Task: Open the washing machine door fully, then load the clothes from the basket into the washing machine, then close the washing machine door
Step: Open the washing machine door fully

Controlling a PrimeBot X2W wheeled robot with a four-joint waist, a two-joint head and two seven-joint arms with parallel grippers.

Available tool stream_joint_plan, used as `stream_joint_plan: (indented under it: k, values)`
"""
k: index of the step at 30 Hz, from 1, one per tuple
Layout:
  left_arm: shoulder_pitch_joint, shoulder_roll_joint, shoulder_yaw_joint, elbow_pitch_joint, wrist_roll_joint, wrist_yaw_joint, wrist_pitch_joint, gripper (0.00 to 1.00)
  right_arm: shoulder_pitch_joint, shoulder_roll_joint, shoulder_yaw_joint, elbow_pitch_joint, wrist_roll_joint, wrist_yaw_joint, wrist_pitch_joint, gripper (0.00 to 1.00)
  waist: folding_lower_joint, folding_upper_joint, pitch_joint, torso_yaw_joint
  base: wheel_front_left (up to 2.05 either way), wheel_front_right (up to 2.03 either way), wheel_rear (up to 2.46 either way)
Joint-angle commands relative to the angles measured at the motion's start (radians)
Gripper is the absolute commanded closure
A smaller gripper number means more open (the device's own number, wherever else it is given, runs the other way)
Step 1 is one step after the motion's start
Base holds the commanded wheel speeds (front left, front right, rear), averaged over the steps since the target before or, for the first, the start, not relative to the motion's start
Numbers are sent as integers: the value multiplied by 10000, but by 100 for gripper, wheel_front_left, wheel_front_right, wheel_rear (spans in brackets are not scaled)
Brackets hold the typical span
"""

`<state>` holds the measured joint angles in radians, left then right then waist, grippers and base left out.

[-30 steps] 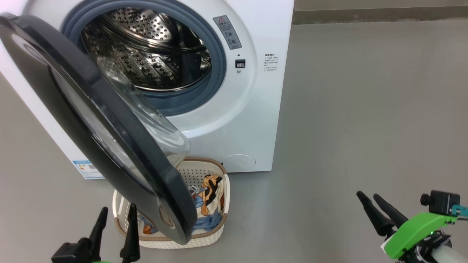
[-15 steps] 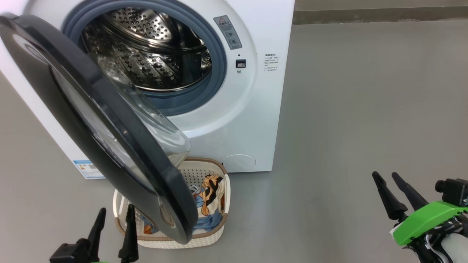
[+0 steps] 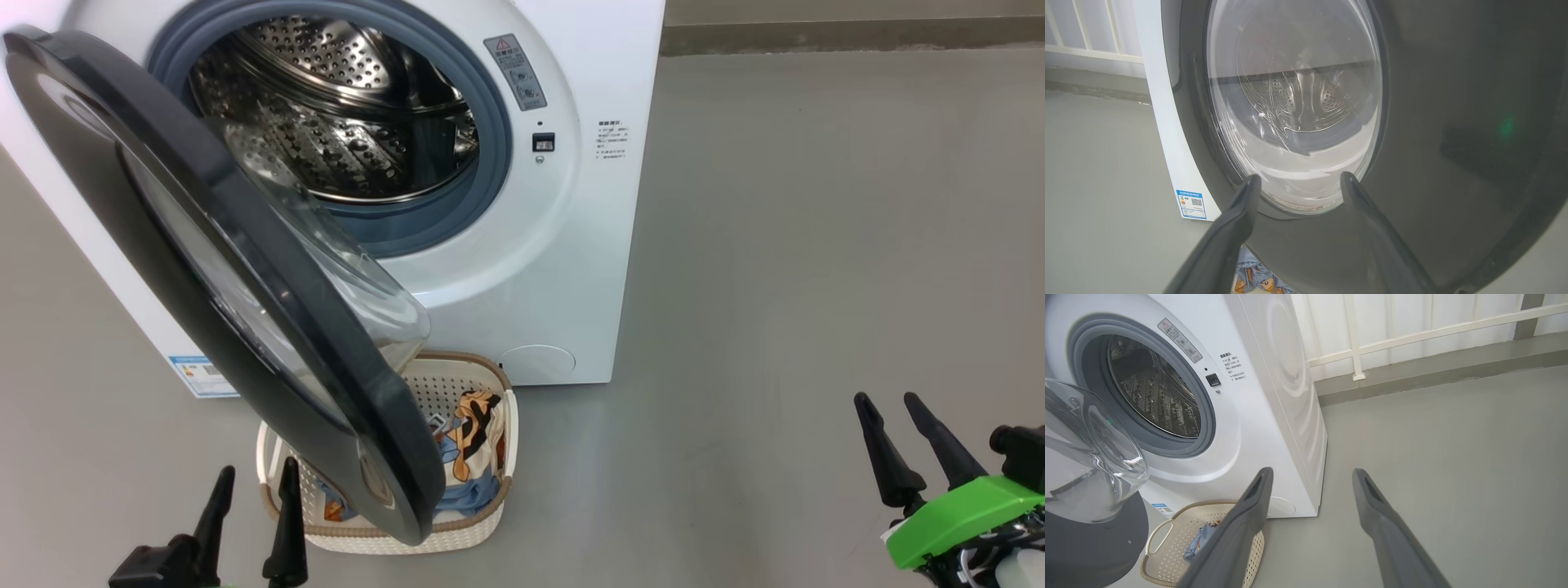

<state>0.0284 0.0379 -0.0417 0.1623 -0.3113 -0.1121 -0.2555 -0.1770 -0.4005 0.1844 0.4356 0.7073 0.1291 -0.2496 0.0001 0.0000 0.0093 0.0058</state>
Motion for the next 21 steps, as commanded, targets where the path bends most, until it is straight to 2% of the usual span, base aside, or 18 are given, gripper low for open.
stream_joint_plan:
  k: [1,17,18,19,21]
  values:
    - [-131,123,367,-260,72,-45,-63,0,134,-104,50,-265,-149,16,-121,0,0,0,-4,5,0,0,0]
    - [-194,123,396,-265,0,3,-63,0,550,287,-397,-164,-625,16,-122,0,0,0,80,86,0,0,0]
    - [-215,123,421,-280,-10,14,-63,27,556,301,-420,-169,-630,16,-122,0,0,0,83,93,0,0,0]
    - [-238,123,459,-321,-30,36,-63,60,562,314,-438,-176,-635,16,-122,0,0,0,88,101,0,0,0]
    - [-282,123,510,-440,-133,41,-63,100,573,327,-472,-197,-656,16,-122,0,0,0,96,123,0,0,0]
